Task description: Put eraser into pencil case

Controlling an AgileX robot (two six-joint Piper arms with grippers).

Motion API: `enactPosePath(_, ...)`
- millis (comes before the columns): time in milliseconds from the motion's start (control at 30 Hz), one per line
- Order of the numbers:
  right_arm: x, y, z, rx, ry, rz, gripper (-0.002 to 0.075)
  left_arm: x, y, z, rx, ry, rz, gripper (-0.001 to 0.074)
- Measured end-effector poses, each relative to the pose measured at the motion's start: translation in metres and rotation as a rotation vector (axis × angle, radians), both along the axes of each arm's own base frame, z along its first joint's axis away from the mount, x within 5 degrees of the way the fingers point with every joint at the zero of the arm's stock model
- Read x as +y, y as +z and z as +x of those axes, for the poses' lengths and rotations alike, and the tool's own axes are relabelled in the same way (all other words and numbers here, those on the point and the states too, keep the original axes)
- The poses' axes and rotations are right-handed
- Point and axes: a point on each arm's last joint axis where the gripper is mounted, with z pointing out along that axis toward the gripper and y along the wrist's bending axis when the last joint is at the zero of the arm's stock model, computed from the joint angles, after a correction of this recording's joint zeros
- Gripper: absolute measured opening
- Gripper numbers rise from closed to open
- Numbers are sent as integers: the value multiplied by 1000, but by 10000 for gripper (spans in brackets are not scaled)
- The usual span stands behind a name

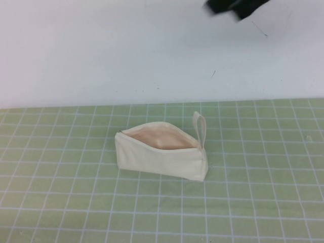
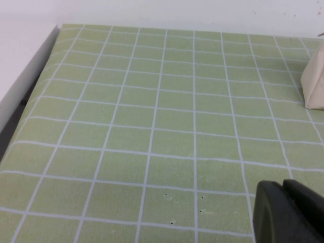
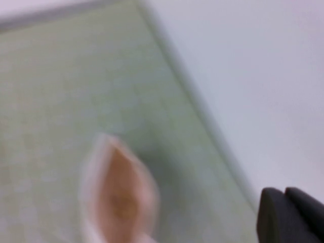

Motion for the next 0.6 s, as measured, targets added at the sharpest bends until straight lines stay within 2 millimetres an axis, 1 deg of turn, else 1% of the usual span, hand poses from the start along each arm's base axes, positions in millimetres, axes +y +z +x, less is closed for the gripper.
enactPosePath(67,-18,20,-14,-68,-113,-63,6,0,0,0,0,0,0,-1)
enactPosePath(167,-44,47,-44,-143,-243,-117,4,0,0,0,0,0,0,-1)
enactPosePath(233,-58,58,-65,-169,-289,-134,3,0,0,0,0,0,0,-1)
enactPosePath(300,-70,65,-88,-180,-314,-144,3,0,0,0,0,0,0,-1)
enactPosePath(367,-79,65,-107,-173,-337,-156,2,0,0,0,0,0,0,-1)
enactPosePath(433,-89,60,-125,-155,-364,-174,2,0,0,0,0,0,0,-1)
enactPosePath(500,-98,45,-138,-113,-396,-210,1,0,0,0,0,0,0,-1)
enactPosePath(533,-101,34,-143,-79,-407,-232,1,0,0,0,0,0,0,-1)
enactPosePath(600,-108,13,-158,-23,-429,-258,1,0,0,0,0,0,0,-1)
